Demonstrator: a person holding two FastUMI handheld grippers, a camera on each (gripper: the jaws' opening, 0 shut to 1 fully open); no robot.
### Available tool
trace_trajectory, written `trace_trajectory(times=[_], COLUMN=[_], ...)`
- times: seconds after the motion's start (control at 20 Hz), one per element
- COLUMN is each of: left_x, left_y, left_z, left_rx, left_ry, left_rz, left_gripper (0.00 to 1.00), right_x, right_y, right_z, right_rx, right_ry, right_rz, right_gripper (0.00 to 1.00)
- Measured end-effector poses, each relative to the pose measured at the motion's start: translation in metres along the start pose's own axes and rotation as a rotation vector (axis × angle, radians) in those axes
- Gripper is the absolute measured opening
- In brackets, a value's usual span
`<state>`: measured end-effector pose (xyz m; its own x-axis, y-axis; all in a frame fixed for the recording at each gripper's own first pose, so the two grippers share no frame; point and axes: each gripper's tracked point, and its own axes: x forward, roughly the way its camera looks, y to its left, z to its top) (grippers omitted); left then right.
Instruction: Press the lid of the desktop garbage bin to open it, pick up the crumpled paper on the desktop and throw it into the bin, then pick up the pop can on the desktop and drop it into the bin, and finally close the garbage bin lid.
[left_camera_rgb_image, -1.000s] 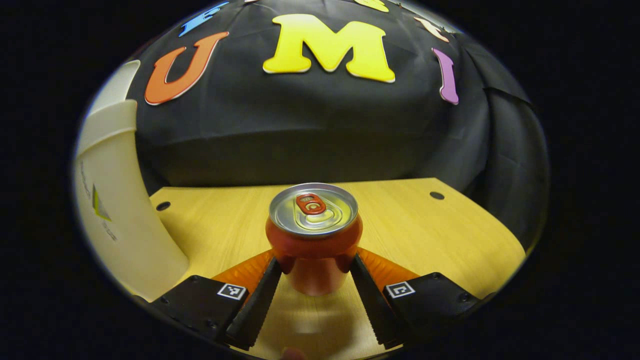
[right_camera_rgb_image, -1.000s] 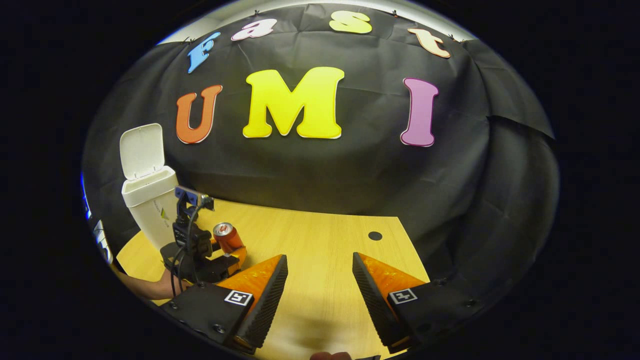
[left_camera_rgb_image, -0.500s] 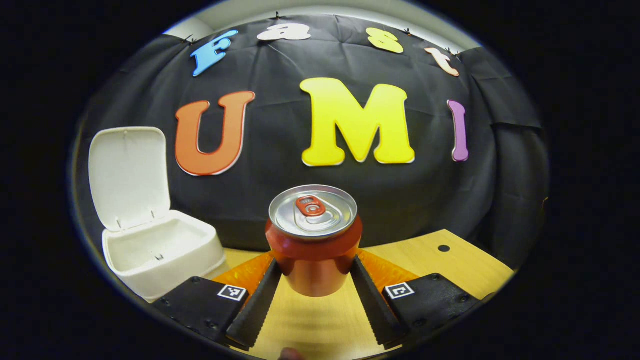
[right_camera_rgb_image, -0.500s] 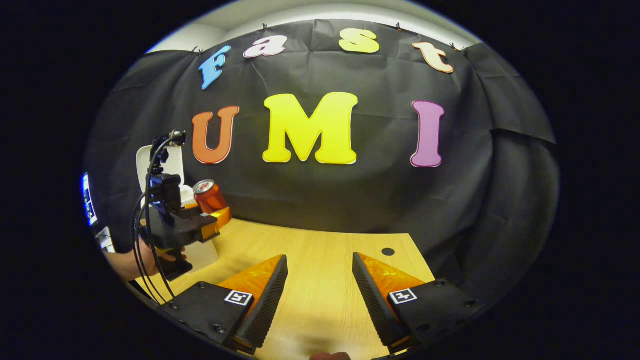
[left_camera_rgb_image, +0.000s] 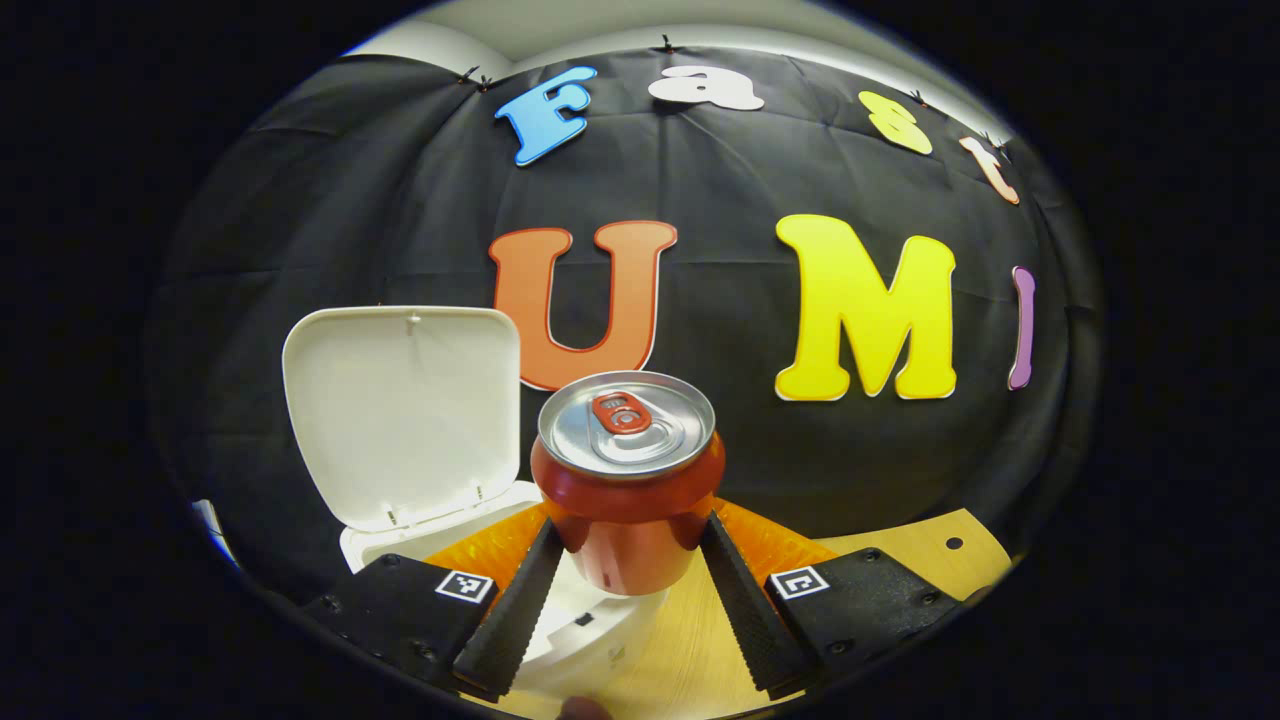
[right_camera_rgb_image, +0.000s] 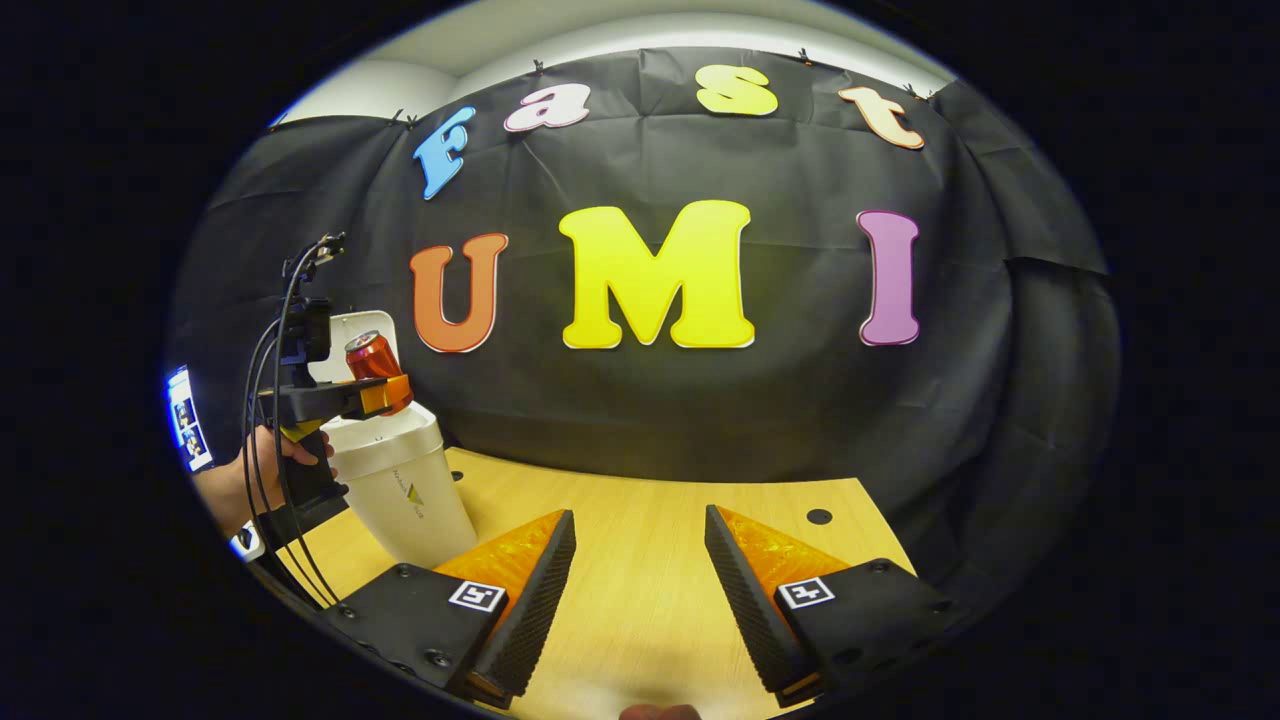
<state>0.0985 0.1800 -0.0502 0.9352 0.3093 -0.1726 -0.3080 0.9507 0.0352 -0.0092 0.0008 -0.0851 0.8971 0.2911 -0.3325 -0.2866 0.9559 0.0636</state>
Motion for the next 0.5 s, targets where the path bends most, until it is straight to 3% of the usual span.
trace_trajectory(times=[0.15, 0.5], left_x=[0.006, 0.014], left_y=[0.033, 0.068], left_z=[-0.020, -0.060], left_rx=[0.005, 0.004], left_ry=[0.068, 0.192], left_rz=[0.068, 0.139], left_gripper=[0.85, 0.86], right_x=[0.005, 0.016], right_y=[0.007, 0.026], right_z=[-0.005, -0.006], right_rx=[-0.014, -0.006], right_ry=[0.019, 0.045], right_rz=[0.016, 0.047], right_gripper=[0.83, 0.83])
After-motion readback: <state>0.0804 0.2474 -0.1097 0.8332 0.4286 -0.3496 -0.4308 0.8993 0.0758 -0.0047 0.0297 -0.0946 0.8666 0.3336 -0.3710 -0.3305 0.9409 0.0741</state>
